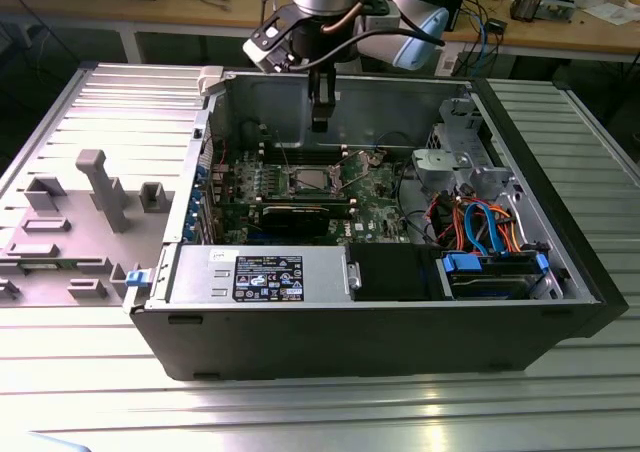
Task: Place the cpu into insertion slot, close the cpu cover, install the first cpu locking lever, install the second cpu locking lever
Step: 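Close the cpu cover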
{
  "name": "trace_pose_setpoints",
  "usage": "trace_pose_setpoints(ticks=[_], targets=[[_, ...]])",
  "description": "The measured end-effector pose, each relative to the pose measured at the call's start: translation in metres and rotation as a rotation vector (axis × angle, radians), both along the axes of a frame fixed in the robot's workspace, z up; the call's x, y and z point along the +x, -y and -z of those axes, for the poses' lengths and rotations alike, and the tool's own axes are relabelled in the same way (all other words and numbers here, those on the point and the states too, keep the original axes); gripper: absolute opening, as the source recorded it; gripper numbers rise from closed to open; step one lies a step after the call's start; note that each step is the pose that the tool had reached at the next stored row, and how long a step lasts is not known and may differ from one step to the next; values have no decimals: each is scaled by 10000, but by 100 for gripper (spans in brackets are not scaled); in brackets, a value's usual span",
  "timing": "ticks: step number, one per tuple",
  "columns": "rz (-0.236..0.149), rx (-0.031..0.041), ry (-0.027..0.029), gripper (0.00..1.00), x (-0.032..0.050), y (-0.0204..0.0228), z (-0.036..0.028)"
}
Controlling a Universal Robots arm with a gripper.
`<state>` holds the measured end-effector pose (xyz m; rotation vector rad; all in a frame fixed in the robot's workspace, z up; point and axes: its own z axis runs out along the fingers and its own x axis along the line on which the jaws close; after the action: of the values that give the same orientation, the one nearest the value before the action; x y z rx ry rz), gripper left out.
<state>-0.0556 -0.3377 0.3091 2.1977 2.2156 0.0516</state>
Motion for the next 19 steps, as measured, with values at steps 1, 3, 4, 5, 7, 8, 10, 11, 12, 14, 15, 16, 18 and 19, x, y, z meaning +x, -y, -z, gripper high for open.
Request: trace_pose_setpoints(ticks=[1,3,4,5,7,8,10,11,12,14,15,16,18,19], targets=[[0,-1,1,11,0,0,-14],[0,0,0,11,0,0,-39],[0,0,0,11,0,0,-48],[0,0,0,11,0,0,-64],[0,-1,1,11,0,0,-83],[0,0,0,11,0,0,-98],[0,0,0,11,0,0,-119],[0,0,1,11,0,0,-131],[0,1,0,11,0,0,-140],[0,0,1,11,0,0,-168],[0,0,0,11,0,0,-177],[0,0,1,11,0,0,-192],[0,0,0,11,0,0,-222],[0,-1,0,11,0,0,-229]])
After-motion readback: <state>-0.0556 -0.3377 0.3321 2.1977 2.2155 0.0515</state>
